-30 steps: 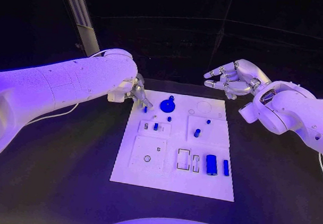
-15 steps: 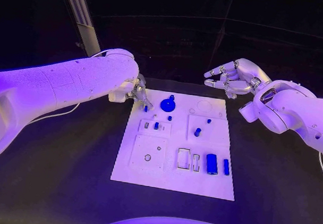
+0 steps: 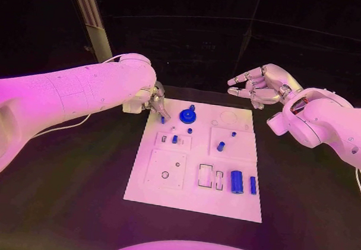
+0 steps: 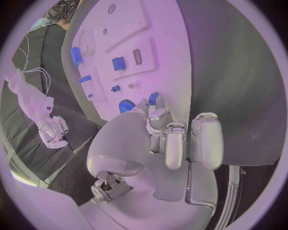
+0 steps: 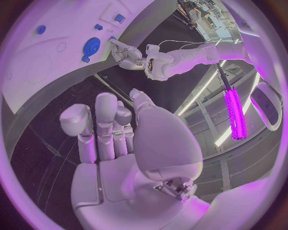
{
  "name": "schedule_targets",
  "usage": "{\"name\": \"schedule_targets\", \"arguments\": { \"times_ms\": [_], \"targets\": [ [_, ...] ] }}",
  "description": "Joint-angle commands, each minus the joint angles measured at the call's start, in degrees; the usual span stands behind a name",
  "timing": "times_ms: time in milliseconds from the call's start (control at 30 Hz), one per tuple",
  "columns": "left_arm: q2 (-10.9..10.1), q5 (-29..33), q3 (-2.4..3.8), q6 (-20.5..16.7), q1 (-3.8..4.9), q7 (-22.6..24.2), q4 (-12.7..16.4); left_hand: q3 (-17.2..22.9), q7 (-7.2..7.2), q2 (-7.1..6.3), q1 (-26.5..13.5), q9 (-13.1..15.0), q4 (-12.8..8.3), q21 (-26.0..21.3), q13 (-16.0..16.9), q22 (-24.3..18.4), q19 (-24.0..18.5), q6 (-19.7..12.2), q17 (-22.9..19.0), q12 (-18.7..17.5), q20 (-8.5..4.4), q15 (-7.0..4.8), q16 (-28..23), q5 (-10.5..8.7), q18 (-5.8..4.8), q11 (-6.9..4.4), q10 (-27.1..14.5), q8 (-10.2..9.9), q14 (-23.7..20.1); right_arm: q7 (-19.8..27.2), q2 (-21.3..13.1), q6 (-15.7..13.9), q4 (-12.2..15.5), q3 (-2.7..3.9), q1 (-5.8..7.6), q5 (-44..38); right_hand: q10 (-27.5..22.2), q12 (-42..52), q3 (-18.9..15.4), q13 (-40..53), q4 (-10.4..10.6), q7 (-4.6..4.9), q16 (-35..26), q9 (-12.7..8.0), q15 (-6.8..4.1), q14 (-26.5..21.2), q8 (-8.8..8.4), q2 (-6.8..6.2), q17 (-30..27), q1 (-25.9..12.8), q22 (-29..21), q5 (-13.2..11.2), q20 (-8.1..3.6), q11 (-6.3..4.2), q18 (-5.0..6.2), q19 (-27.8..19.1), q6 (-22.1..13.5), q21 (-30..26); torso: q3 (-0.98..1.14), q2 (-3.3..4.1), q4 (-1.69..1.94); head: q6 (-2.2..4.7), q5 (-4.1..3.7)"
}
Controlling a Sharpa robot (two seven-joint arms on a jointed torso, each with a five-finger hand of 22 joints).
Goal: Assemble the parts on the task board
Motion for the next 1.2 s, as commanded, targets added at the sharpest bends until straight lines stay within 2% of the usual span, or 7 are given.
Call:
{"name": "schedule_targets", "arguments": {
  "times_ms": [33,100,267,433,533,967,1200],
  "targets": [
    [0.1,0.6,0.01,0.6,0.02,1.5,-0.1,2.4,-0.4,1.06,1.8,-0.3,-1.1,0.1,-0.2,3.2,1.5,-0.2,15.1,-0.2,-0.26,-0.35,0.2,-0.35,-0.3,-0.27,0.1,-0.5,6.2,0.5,0.1,0.4,0.0,0.04,0.09,-0.1,-0.4,-0.3,0.1,-0.1,0.1,0.18,-0.2,0.0,-0.11,-0.4,0.06,0.23,0.0,-0.4,-0.1,0.2,0.13,0.14,1.09,-0.4,-0.1,-0.3,0.01,-0.03,-0.03,-0.04,-0.05],
    [0.1,0.9,0.01,0.5,-0.01,1.8,-0.1,5.0,-0.36,1.45,3.1,-0.5,-2.5,0.0,-0.4,3.1,1.5,-0.4,15.1,-0.4,-0.31,-0.37,0.2,-0.54,-0.27,-0.24,0.0,-0.6,6.2,0.5,0.0,0.5,0.0,0.04,0.09,-0.1,-0.4,-0.3,0.1,-0.1,0.1,0.18,-0.2,0.0,-0.11,-0.4,0.06,0.23,0.0,-0.4,-0.1,0.2,0.13,0.14,1.09,-0.4,-0.1,-0.3,0.0,-0.03,0.01,-0.1,-0.08],
    [-0.3,2.4,0.01,0.1,-0.03,1.9,0.4,11.1,-0.13,0.5,4.3,-0.5,-5.6,-0.3,-0.9,3.0,1.4,-0.8,15.1,-0.9,-0.19,-0.18,0.2,-0.49,-0.24,-0.08,-0.2,-0.4,6.2,0.5,0.0,0.6,0.0,0.04,0.09,-0.1,-0.4,-0.2,0.1,0.0,0.1,0.18,-0.2,0.0,-0.11,-0.4,0.07,0.27,0.1,-0.4,0.0,0.2,0.13,0.14,1.08,-0.3,-0.1,-0.3,0.02,-0.09,0.06,-0.09,-0.21],
    [-1.6,3.0,0.01,-1.5,-0.04,2.4,2.2,18.6,0.11,-2.84,1.6,0.1,-7.6,-0.4,-1.4,3.1,1.4,-1.0,15.1,-1.2,-0.05,0.06,0.2,-0.66,-0.19,0.07,0.1,0.8,6.2,0.5,-0.1,0.6,0.0,0.04,0.09,-0.1,-0.4,-0.2,0.1,0.0,0.1,0.18,-0.2,0.0,-0.11,-0.4,0.07,0.27,0.1,-0.4,0.0,0.2,0.13,0.14,1.08,-0.3,-0.1,-0.3,0.03,-0.09,0.12,-0.02,-0.18],
    [-2.9,3.1,0.02,-3.4,-0.02,2.6,4.3,20.8,-0.08,-3.89,1.0,0.3,-8.5,-0.3,-1.4,3.2,1.5,-1.0,15.1,-1.2,0.03,0.02,0.2,-0.51,-0.25,-0.05,0.3,1.2,6.2,0.5,-0.1,0.6,0.0,0.04,0.09,-0.1,-0.3,-0.2,0.2,0.0,0.1,0.18,-0.2,0.0,-0.12,-0.4,0.07,0.28,0.1,-0.3,0.0,0.3,0.13,0.14,1.08,-0.3,-0.1,-0.4,0.05,-0.14,0.17,0.01,-0.16],
    [-10.3,1.8,0.01,-12.0,0.18,3.4,17.2,24.1,-0.31,-5.88,-0.1,0.8,-9.7,0.0,-1.1,3.7,1.7,-0.7,15.1,-0.8,-0.06,-0.11,0.2,-0.46,-0.35,-0.23,1.2,2.1,6.2,0.6,-0.2,0.6,-0.4,0.04,0.09,-0.1,-0.3,-0.2,0.2,0.0,0.1,0.18,-0.3,0.0,-0.12,-0.4,0.08,0.28,0.1,-0.4,-0.1,0.3,0.13,0.14,1.09,-0.4,-0.1,-0.4,0.03,-0.16,0.2,0.01,0.27],
    [-13.8,-0.6,-0.24,-15.5,-0.41,4.1,22.7,24.8,-0.4,-6.6,-0.3,0.9,-10.0,0.2,-1.1,4.0,1.8,-0.6,15.1,-0.7,-0.1,-0.15,0.2,-0.49,-0.41,-0.32,1.4,2.3,6.2,0.7,-0.2,0.7,-0.6,0.04,0.08,0.0,-0.3,-0.2,0.2,0.0,0.1,0.18,-0.3,0.0,-0.12,-0.4,0.08,0.28,0.1,-0.4,-0.1,0.3,0.13,0.14,1.09,-0.4,-0.1,-0.4,-0.07,-0.16,0.31,-0.1,0.19]
  ]
}}
